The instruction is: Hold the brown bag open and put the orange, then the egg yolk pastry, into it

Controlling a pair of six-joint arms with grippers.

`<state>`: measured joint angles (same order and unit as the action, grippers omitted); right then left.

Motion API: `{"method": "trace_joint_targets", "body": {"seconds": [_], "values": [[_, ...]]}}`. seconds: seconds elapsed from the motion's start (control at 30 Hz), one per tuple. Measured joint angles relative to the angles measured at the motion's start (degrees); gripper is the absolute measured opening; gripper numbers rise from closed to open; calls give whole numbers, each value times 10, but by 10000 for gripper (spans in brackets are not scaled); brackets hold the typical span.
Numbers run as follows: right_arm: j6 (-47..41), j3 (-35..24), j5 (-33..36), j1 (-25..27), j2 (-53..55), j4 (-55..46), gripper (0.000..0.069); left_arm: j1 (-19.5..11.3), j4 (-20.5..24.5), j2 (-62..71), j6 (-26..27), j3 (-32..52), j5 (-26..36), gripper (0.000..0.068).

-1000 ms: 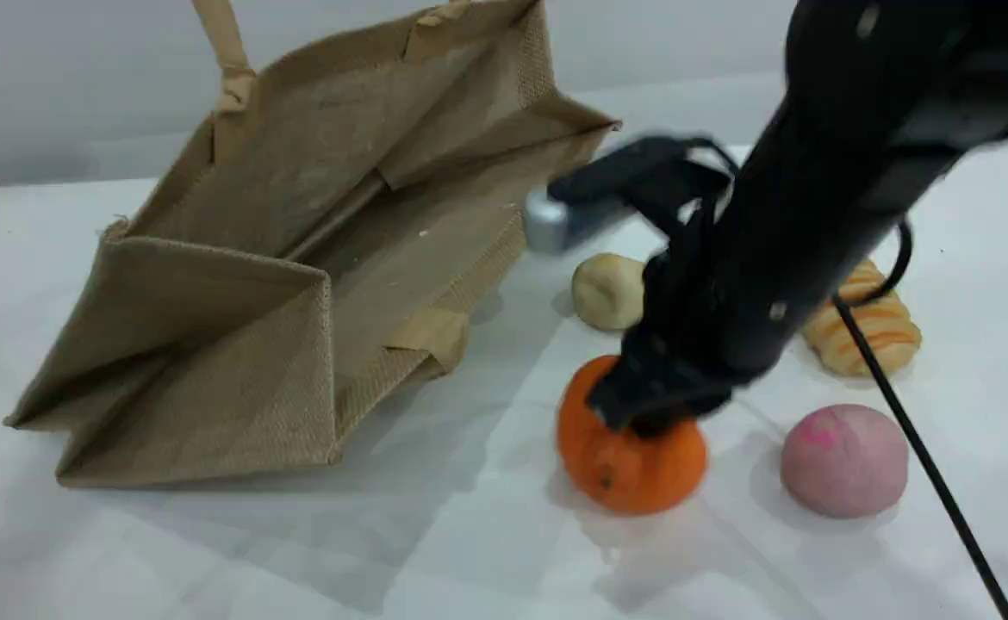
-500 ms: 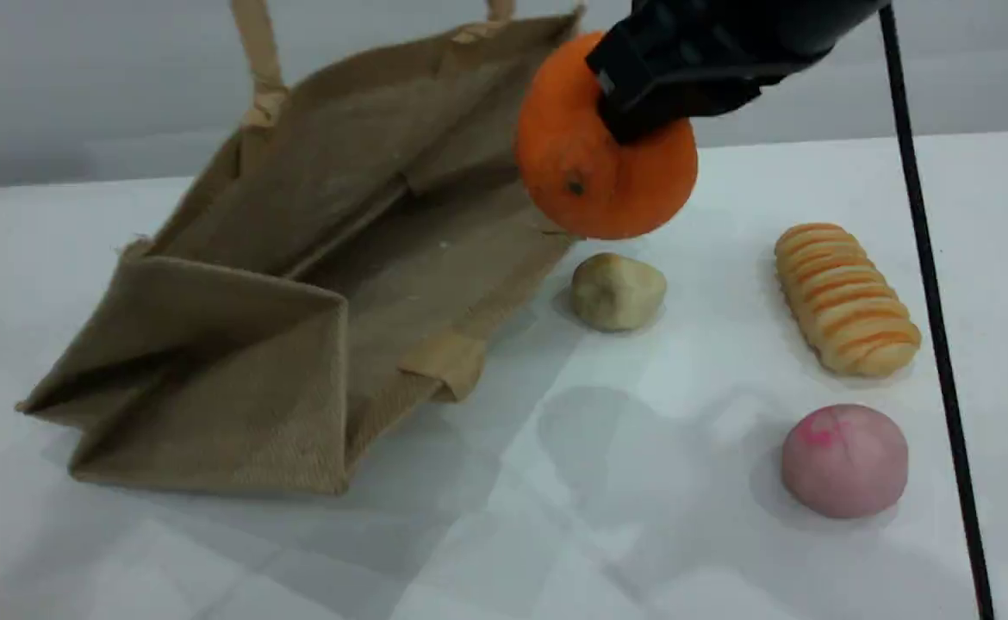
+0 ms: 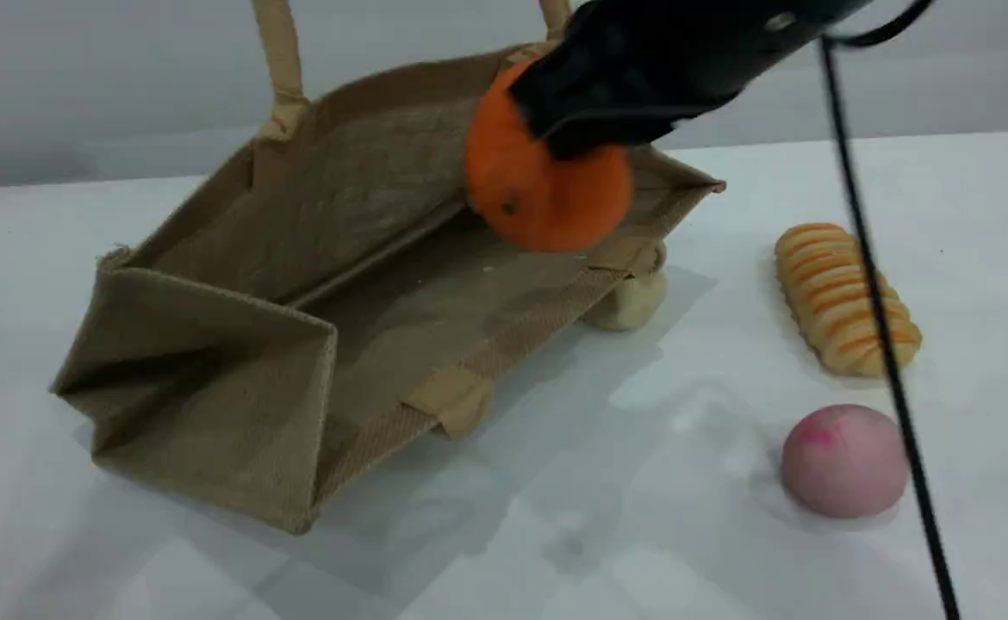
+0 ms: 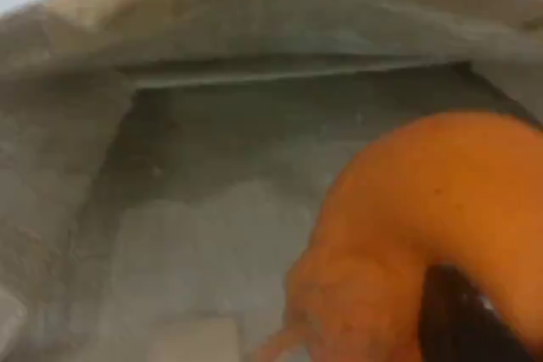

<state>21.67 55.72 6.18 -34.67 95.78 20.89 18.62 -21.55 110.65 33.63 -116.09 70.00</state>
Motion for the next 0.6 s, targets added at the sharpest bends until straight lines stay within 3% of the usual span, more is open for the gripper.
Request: {"method": "trace_joint_targets", "body": {"seconds": [0.47, 0.6], "values": [[-2, 159, -6, -20, 198, 9, 29, 0, -1, 0, 0, 0, 0, 78], [-2, 189, 6, -20, 226, 30, 79, 0, -1, 0, 0, 0, 0, 78]]}}
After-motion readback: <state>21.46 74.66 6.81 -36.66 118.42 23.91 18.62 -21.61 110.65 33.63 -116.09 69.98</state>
